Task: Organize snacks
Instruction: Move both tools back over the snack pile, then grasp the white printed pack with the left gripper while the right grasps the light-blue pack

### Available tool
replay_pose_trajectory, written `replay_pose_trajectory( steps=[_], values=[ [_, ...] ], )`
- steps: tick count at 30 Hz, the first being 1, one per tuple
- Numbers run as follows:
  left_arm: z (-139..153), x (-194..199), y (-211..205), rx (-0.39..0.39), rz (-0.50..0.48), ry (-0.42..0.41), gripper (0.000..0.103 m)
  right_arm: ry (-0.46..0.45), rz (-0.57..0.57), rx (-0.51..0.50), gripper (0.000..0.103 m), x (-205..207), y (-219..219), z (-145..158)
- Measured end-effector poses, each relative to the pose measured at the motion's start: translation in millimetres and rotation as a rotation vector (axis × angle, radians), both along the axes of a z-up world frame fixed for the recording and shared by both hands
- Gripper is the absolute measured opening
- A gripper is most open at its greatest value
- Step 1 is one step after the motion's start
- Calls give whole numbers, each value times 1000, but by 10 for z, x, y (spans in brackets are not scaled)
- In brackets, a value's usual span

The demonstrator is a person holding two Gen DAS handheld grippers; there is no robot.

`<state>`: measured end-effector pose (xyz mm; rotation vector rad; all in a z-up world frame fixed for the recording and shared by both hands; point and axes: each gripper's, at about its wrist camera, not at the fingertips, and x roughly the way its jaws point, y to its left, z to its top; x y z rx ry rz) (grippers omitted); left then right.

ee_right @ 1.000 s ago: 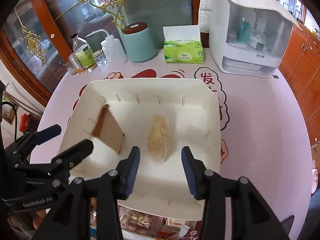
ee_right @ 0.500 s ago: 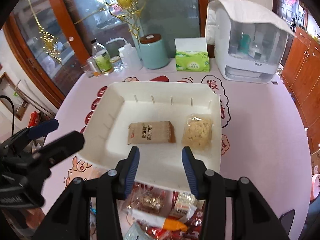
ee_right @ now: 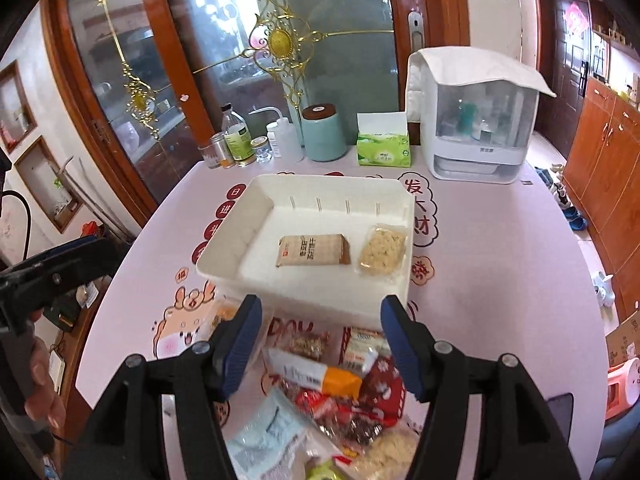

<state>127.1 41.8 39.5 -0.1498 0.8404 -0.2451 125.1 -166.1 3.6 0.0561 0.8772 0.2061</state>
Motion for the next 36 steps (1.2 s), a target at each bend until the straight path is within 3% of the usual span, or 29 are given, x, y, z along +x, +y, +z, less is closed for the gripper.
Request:
replay_pose_trajectory(
  steps=[4, 8, 16, 23, 29, 36],
  values=[
    [-43, -333, 44, 45, 20, -44, 103, -6, 14, -13, 66, -304, -78, -54],
    [-135, -685, 8, 161, 2, -69, 103, 25, 34, -10, 67, -531, -123, -189],
    [-526, -1005, -17, 297, -9, 30, 103, 99, 71, -6, 67, -879, -98, -538],
    [-967, -940, 196, 227, -10, 165, 103, 218, 67, 13, 67, -1035, 50, -969],
    [-1388, -667, 389, 222, -1, 276, 102, 298, 45, 28, 67, -1013, 201, -1222],
    [-1969, -412, 451, 230, -50, 409, 102, 389, -60, 70, 67, -853, 206, -1583]
  ],
)
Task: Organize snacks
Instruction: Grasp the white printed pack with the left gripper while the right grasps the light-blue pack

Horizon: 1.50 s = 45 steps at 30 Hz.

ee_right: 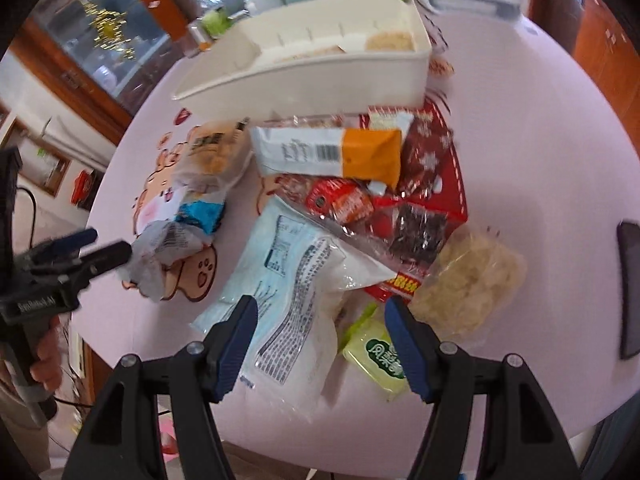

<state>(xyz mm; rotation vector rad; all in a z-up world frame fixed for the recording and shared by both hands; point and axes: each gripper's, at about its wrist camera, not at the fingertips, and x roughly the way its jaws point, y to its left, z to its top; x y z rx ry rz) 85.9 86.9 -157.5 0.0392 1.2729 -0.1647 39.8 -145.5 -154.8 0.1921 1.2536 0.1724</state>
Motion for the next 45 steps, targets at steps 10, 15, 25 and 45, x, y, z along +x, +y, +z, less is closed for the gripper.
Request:
replay_pose_trajectory(
  steps=[10, 15, 25, 45],
  values=[
    [-695, 230, 87, 3, -4, 184, 102, 97, -48, -19, 67, 202, 221, -394],
    [-784, 281, 75, 35, -34, 173, 102, 105, -64, -38, 76, 297, 315, -509],
    [-639, 260, -10, 70, -50, 97, 64, 54, -12, -92, 76, 395, 528, -548],
    [131, -325, -273, 29, 56, -29, 51, -121, 182, -100, 29, 55, 622, 107]
  ],
)
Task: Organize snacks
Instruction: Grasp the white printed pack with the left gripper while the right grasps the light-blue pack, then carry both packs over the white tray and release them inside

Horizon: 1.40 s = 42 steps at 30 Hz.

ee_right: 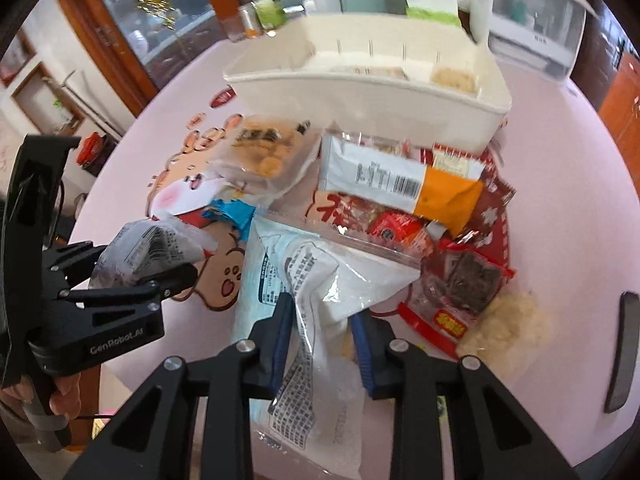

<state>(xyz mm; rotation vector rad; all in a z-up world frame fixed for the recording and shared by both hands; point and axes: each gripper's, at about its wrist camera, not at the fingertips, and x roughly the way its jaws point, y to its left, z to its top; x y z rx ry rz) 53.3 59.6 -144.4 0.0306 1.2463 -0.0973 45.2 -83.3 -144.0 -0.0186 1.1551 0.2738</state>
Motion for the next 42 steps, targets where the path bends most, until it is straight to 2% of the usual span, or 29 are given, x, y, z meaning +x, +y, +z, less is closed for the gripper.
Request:
replay_pose_trajectory(
  steps=[4, 10, 20, 25, 29, 32, 35, 39, 42],
  values=[
    [253, -85, -115, -16, 16, -62, 51, -94, 32, -25, 29, -160, -170, 324],
    [758, -114, -231, -40, 52, -171, 51, -209, 49, 4, 29, -246, -428, 771],
    [2001, 87, -284, -34, 92, -400, 52, -472, 29, 87, 29, -147, -695, 1786],
    [2516, 354, -344, 1, 58, -492, 52, -591, 4, 108, 29, 85, -776, 2336],
    [2794, 744, -335, -23, 29, -532, 52, -672, -36, 100, 29, 325, -795, 2717],
    [2897, 1113, -318, -27, 17, -554, 53, -706, -74, 80, 29, 619, -764, 2922],
    [2839, 1491, -294, -53, 0, -537, 53, -695, -106, 58, 29, 934, -710, 2946],
    [2490, 2003, -301, -57, -20, -478, 53, -634, -148, 52, 29, 1411, -659, 2808],
    [2129, 2364, -285, -75, -25, -414, 53, -544, -173, 54, 29, 1784, -603, 2547]
  ],
)
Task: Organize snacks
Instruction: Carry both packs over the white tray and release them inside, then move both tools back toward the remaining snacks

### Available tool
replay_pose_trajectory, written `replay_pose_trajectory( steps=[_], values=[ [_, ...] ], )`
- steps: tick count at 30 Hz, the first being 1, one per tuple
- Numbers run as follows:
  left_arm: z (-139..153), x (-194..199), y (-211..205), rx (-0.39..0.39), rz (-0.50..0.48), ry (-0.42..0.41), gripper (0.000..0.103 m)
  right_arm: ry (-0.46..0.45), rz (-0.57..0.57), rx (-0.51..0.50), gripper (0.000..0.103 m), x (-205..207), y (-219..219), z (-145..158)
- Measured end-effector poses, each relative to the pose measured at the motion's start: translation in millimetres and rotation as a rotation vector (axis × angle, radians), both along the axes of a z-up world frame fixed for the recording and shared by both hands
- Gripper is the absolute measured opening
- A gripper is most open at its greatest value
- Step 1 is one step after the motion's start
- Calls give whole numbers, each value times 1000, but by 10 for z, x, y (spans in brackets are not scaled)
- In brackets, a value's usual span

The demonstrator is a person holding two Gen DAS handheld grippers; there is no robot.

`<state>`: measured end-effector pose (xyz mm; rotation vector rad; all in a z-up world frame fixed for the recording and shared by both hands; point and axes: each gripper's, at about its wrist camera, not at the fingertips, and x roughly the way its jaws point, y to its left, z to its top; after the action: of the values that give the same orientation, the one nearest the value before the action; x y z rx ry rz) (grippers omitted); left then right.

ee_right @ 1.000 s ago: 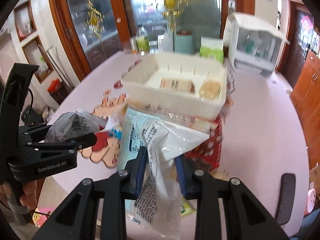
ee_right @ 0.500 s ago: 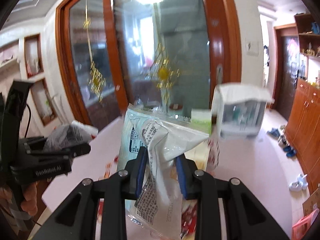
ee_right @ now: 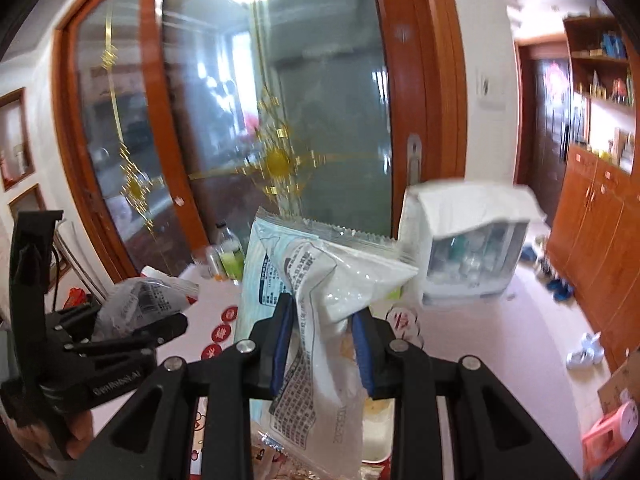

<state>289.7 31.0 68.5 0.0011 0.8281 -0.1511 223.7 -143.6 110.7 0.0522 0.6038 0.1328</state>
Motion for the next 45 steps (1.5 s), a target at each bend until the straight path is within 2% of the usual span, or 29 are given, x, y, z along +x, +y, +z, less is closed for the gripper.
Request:
replay_pose_trajectory(
  steps=[5, 7, 8, 9, 11, 13, 17, 22, 29, 39, 43, 45],
  values=[
    [-675, 480, 26, -7, -19, 115, 55, 146, -20, -10, 30, 463, 68, -520],
    [-885, 543, -2, -6, -34, 144, 58, 225, -16, -8, 32, 637, 104, -809],
    [-995, 594, -15, -8, -46, 159, 71, 254, -10, -6, 32, 684, 123, -929],
    [-1095, 630, -23, -12, -53, 171, 89, 273, -4, -5, 32, 716, 136, -1015],
    [-1264, 670, -27, -6, -45, 179, 98, 323, 2, -11, 36, 774, 162, -1244],
    [-1378, 687, -41, 20, -42, 203, 98, 365, -18, -40, 37, 819, 178, -1435],
    [-1567, 712, -23, 39, -25, 250, 98, 379, -38, -53, 44, 788, 164, -1568],
    [-1463, 572, 13, 19, -12, 230, 98, 377, -44, -47, 46, 722, 112, -1603],
    [-1178, 186, -32, 11, -34, 145, 98, 336, -46, -34, 47, 435, 106, -1543],
    [-744, -619, -323, -9, -101, 47, 98, 258, -13, -25, 48, -388, 64, -1346],
    [-625, -945, -427, -11, -113, 8, 98, 218, -3, -37, 56, -785, -7, -1283],
    [-595, -1090, -485, -18, -124, 1, 98, 207, -3, -53, 57, -952, -50, -1269]
  ],
)
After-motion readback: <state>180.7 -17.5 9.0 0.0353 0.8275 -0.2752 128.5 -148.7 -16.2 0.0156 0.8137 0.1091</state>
